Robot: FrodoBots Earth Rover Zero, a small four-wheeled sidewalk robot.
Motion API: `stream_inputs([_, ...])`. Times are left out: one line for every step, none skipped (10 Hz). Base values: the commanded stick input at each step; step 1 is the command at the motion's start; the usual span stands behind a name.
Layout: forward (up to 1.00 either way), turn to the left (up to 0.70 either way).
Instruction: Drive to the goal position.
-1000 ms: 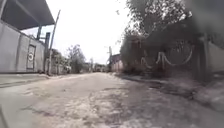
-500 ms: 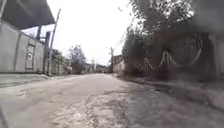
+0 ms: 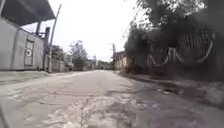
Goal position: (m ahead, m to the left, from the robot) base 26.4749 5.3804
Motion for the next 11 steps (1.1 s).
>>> stream_inputs([0.70, 0.00])
stream_inputs([0.70, 0.00])
stream_inputs([0.70, 0.00])
stream_inputs([0.70, 0.00])
stream_inputs([0.70, 0.00])
stream_inputs([0.70, 0.00])
stream_inputs([0.70, 0.00])
stream_inputs([0.70, 0.00])
stream_inputs([0.70, 0.00])
stream_inputs([0.70, 0.00])
stream_inputs([0.70, 0.00])
